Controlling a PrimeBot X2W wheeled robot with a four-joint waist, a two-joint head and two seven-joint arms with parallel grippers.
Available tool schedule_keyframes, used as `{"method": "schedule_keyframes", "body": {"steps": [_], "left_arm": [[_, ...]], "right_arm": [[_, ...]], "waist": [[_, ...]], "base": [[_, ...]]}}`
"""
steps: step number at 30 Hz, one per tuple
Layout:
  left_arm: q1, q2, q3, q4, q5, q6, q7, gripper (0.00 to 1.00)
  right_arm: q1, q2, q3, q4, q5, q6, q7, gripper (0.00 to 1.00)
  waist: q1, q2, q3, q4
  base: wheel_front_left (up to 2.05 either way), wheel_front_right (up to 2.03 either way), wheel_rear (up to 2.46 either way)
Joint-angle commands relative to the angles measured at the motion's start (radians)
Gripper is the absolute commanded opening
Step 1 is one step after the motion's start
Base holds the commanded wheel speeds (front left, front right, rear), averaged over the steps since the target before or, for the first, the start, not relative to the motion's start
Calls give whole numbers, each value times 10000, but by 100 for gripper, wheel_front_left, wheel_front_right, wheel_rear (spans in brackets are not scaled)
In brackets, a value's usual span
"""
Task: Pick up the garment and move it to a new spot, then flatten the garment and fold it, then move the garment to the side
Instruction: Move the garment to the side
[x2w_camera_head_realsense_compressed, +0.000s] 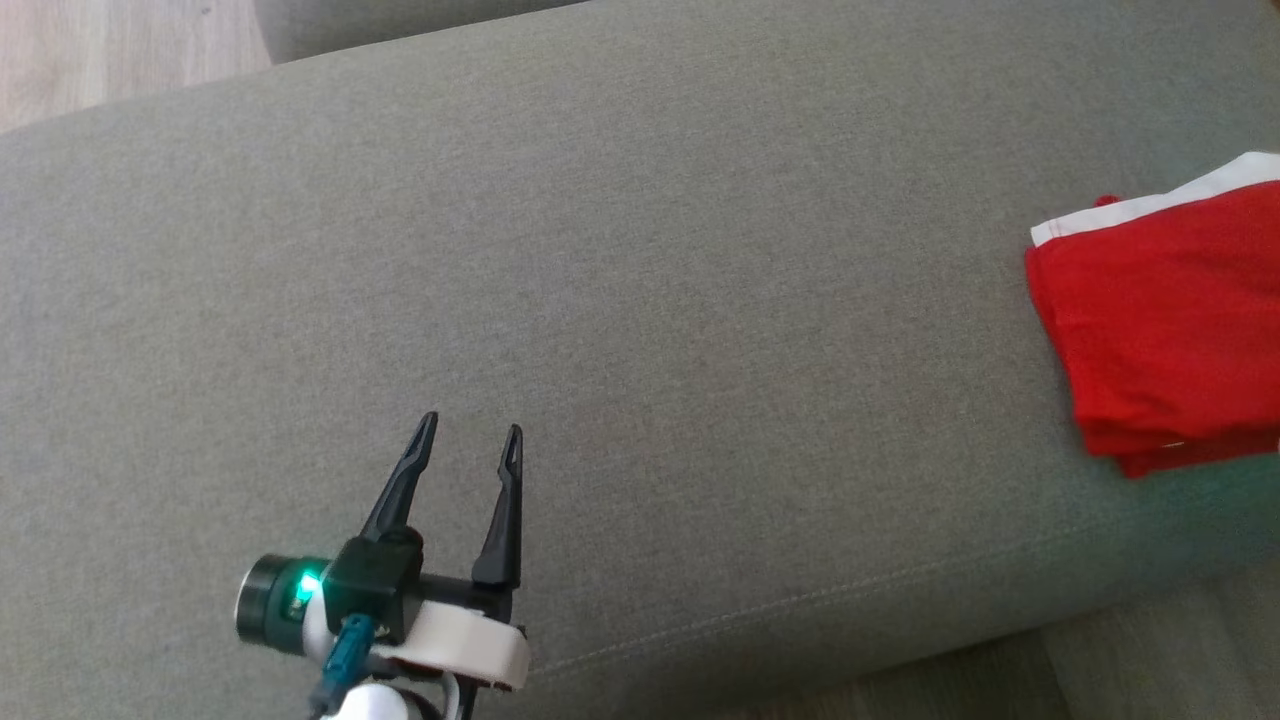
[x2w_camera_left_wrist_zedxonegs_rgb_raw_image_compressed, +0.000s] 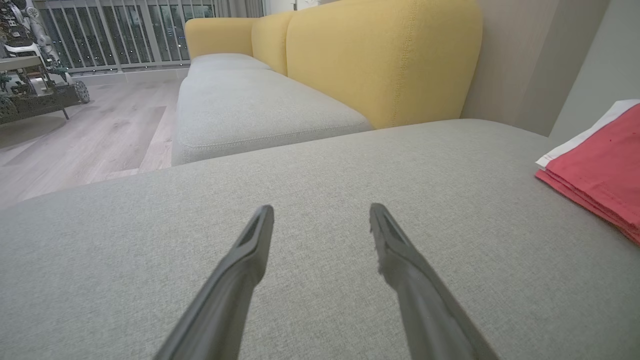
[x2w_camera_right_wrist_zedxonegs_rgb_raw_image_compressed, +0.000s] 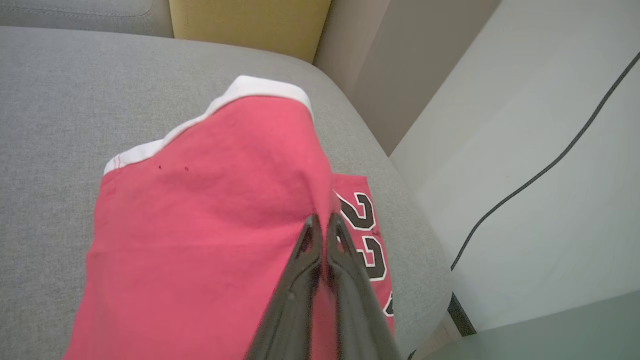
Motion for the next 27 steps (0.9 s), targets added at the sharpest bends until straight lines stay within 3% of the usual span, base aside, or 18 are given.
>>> {"method": "schedule_keyframes", "body": {"steps": [1,8,12,17,23,27], "left_arm": [[-392,16,315,-343,101,-60,-92,100],[-418,-7,290,-320,79,-35,-92,100],[-316,-25,303,-350,16,28,-92,100],[-104,-70,395,-482,-449,133,-92,100],[200,-103,501,-438,-910,410,-92,100],[344,-109,613,-508,-1074,529,-92,100]], "right_arm": [[-43,-80,-67,-557,-264,-4,-50,100],[247,851,-1350,-2228,-2705,-4,-856,100],[519,1731,-1267,-3038,-3388,-4,-1577,100],[1414,2502,303,-3395,-2323,-4,-2169,100],[2465,2594,2182,-2809,-250,-4,-3655,100],[2794,2597,2957,-2784,758,-4,-3996,100]], "waist": [[0,0,-5,12],[0,0,-218,187],[0,0,-474,367],[0,0,-866,628],[0,0,-1465,988],[0,0,-1656,1146]], "base": [[0,0,0],[0,0,0],[0,0,0],[0,0,0],[0,0,0],[0,0,0]]}}
